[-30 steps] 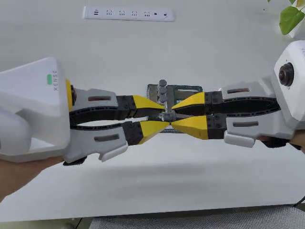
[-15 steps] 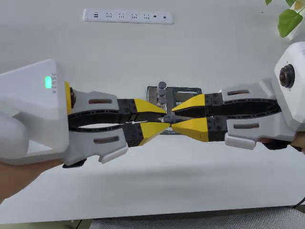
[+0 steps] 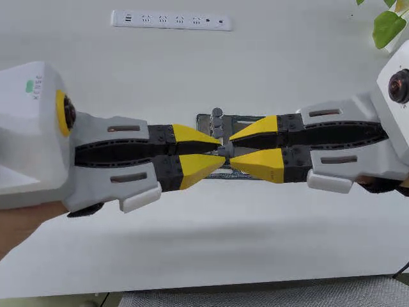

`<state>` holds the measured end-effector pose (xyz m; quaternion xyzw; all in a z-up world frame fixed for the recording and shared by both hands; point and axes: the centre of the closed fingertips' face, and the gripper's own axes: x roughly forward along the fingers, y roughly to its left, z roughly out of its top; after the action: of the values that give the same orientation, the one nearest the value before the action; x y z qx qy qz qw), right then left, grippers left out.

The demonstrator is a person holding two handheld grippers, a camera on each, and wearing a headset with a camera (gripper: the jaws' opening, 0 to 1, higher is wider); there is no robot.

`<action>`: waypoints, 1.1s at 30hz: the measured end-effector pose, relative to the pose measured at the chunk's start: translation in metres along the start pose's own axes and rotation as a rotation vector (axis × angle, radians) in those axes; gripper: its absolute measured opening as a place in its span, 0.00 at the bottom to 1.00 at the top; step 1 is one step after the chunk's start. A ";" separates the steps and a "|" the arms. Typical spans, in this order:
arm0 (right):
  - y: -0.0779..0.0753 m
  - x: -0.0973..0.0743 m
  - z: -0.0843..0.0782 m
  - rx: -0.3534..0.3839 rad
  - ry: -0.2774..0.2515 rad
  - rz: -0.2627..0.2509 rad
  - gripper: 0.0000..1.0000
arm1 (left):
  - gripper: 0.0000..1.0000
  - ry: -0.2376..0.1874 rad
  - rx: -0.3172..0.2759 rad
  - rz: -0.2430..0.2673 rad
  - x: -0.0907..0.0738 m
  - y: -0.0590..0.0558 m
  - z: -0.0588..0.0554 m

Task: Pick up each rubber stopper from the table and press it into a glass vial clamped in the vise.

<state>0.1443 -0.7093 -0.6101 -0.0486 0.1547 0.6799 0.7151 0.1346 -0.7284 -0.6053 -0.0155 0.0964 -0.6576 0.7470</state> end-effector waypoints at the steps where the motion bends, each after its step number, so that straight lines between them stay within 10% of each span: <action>1: 0.000 -0.001 0.000 0.002 -0.003 0.003 0.07 | 0.04 -0.005 -0.007 -0.006 -0.004 0.000 -0.001; 33: -0.003 0.005 -0.003 0.020 0.037 -0.005 0.06 | 0.06 -0.036 -0.045 0.006 -0.011 0.008 -0.006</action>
<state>0.1466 -0.7054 -0.6148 -0.0542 0.1745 0.6757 0.7142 0.1398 -0.7157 -0.6108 -0.0439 0.0977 -0.6526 0.7501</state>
